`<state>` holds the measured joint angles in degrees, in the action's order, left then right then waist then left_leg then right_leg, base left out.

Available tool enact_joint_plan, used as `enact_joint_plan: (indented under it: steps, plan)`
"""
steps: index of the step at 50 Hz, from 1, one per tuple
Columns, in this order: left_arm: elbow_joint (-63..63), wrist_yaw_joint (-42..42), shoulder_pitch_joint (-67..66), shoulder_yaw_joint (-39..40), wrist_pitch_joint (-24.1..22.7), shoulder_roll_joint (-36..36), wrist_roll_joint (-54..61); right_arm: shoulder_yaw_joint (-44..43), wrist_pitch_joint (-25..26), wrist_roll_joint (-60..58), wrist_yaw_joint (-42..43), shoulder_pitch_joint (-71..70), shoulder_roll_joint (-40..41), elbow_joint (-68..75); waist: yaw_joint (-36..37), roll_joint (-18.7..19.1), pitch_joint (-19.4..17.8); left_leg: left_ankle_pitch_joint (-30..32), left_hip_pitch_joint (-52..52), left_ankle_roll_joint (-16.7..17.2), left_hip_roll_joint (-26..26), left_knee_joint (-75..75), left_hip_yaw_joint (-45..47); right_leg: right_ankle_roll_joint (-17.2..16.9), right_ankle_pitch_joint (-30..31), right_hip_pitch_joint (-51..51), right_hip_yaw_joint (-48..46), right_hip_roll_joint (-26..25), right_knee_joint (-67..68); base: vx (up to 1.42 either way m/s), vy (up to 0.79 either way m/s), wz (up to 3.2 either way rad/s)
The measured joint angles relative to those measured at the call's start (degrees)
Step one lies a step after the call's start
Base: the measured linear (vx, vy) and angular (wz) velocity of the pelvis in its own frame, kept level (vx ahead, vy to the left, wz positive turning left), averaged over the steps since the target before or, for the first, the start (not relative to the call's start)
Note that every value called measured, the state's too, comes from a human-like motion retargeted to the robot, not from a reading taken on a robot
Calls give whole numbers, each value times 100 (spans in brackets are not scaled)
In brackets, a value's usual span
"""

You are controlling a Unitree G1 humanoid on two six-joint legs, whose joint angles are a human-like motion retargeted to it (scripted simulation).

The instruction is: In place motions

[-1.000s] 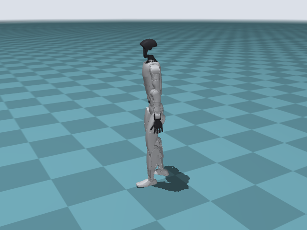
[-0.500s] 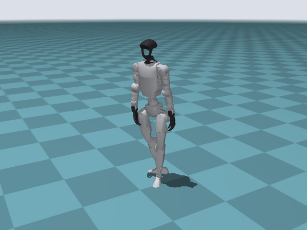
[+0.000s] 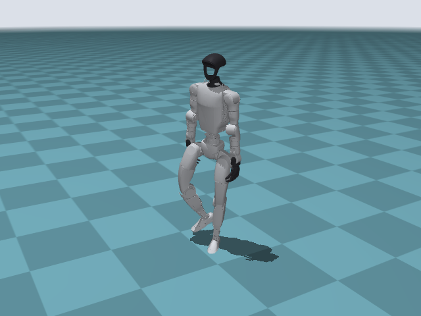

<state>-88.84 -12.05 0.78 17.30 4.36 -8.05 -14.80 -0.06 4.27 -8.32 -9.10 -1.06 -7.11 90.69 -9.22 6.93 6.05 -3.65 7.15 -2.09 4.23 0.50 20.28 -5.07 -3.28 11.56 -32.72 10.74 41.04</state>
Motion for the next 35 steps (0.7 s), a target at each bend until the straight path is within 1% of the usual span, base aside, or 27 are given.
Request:
enact_joint_plan:
  steps: [3,5,6,7,8,9,10,11,13,15,16,17,18,20,22,24,28,33,35]
  plan:
    - [-32,32,54,-101,-4,-45,-13,-63,-95,147,7,149,42,47,-324,-101,-54,19,22,-10,-135,-9,-306,-303,-199,182,681,-471,-1048,-7,-23,99]
    - [-11,29,51,-141,4,-54,-98,-71,-80,117,-16,239,65,125,-523,-285,-78,23,-55,-38,-364,9,-485,-563,-299,160,1350,-720,-1981,0,-18,116]
    - [-3,34,41,-175,-1,-38,-137,-67,-59,88,-29,291,62,178,-624,-399,-113,12,-140,-64,-516,1,-606,-595,-289,39,1459,-759,-2515,6,-12,132]
    - [0,38,32,-206,-5,-22,-172,-59,-35,51,-48,341,61,235,-702,-510,-148,-2,-237,-84,-654,-5,-714,-522,-168,-95,1503,-804,-2999,11,-7,128]
    - [-9,42,25,-226,-7,-8,-199,-42,-6,1,-77,387,62,299,-735,-615,-185,-22,-358,-93,-762,-5,-797,-238,172,-254,1415,-860,-3383,14,-4,53]
    - [-39,23,32,-219,8,-4,-234,-10,33,-70,-133,425,60,374,-576,-749,-137,-50,-429,-87,-858,4,-684,-179,311,-402,1325,-845,-3612,16,-1,-46]
    - [-81,-8,45,-198,31,-3,-272,30,78,-152,-203,458,58,453,-320,-896,-47,-83,-475,-75,-947,17,-474,-234,348,-545,1232,-794,-3763,12,0,-55]
    - [-119,-31,40,-197,64,36,-355,-7,146,-253,-303,484,67,508,-253,-899,29,-90,-427,-72,-945,-10,-557,-309,394,-598,1130,-778,-3871,7,1,-10]
    - [-159,39,-11,-190,100,179,-400,-33,247,-441,-418,521,86,542,-65,-946,129,-113,-376,-45,-954,-56,-635,-371,445,-636,1034,-749,-3993,0,2,26]
    - [-159,129,-64,-191,22,278,-186,52,298,-655,-476,454,105,467,153,-1028,121,-142,-400,-21,-956,-46,-514,-272,425,-593,1146,-788,-3969,-12,0,-22]
    - [-157,73,-111,-203,-45,286,-103,131,305,-743,-481,399,110,398,84,-1000,108,-139,-420,-22,-950,-29,-570,-274,418,-585,1096,-764,-3939,-14,-2,39]
    - [-166,29,-151,-220,-95,296,-45,201,322,-834,-482,339,116,313,-85,-958,95,-120,-423,-27,-957,-23,-718,-261,418,-581,947,-744,-3925,-14,0,161]
    - [-197,7,-182,-246,-109,309,-36,250,358,-930,-474,268,125,198,-454,-888,83,-73,-391,-39,-990,-39,-1052,-217,437,-586,602,-731,-3943,-13,2,210]
    - [-332,202,-185,-271,-56,330,-133,317,418,-1089,-408,186,169,-124,-890,-773,76,-17,-333,-32,-990,-66,-1428,-198,434,-617,221,-722,-3966,-12,6,139]
    - [-506,465,-152,-302,-37,295,-247,410,303,-1098,-393,147,211,-473,-680,-757,125,-69,-341,-24,-940,-47,-1174,-213,365,-592,484,-768,-3916,-14,8,-52]
    - [-577,551,-148,-346,-4,273,-337,458,128,-964,-437,134,247,-778,-647,-769,157,-114,-316,-2,-932,-106,-1149,-194,348,-605,510,-778,-3926,-12,6,-26]
    - [-428,277,-242,-278,42,283,-370,427,40,-641,-628,85,371,-1197,-456,-867,167,-285,-355,24,-917,-293,-1011,-246,304,-590,680,-739,-3810,-10,5,-22]
    - [-313,237,-248,-155,5,311,-73,495,35,-491,-830,-65,409,-1392,-698,-902,208,-490,-332,102,-892,-784,-1219,-444,241,-473,674,-513,-3570,-12,11,15]
    - [-264,216,-242,-105,17,343,37,564,15,-571,-853,-107,380,-1425,-775,-910,224,-453,-297,8,-947,-971,-1479,-505,252,-404,784,-426,-3481,-8,13,-33]
